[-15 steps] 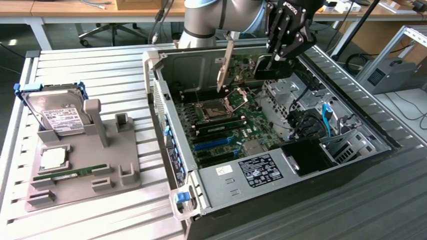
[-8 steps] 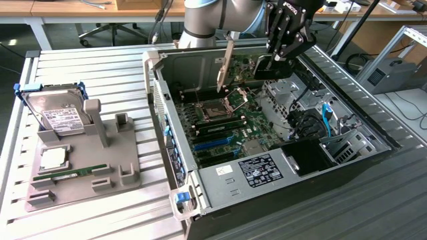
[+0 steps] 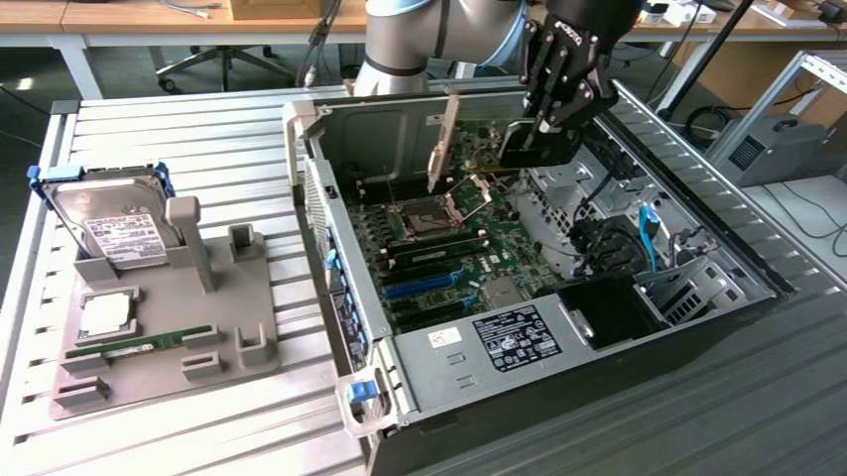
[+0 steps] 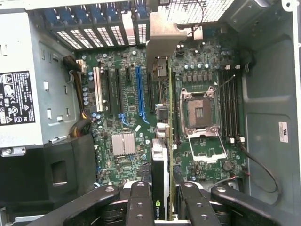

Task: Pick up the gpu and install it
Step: 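Insert the gpu into the slot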

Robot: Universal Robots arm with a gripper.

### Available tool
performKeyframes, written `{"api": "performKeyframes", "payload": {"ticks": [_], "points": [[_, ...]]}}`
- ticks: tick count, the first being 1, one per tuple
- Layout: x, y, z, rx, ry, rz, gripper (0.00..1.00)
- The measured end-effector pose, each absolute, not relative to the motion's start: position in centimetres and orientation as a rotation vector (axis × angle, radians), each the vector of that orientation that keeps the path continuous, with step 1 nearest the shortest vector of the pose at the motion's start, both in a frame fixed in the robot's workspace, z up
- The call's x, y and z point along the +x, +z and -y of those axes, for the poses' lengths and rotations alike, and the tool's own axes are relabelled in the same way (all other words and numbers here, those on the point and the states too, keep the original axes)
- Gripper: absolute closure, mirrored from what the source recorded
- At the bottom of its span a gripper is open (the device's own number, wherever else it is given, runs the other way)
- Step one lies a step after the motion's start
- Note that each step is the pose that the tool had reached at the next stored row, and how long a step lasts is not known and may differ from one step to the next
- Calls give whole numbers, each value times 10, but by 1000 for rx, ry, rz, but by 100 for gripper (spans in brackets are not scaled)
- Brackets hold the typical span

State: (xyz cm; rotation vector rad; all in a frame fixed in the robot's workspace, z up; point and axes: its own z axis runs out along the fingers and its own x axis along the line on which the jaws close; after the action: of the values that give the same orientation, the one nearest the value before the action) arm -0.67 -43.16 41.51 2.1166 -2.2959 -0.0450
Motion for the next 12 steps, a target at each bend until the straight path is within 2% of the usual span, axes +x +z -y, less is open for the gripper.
{"api": "performKeyframes", "payload": {"ticks": [12], "points": [[-8,404,432,2123,-39,2298,73]]}}
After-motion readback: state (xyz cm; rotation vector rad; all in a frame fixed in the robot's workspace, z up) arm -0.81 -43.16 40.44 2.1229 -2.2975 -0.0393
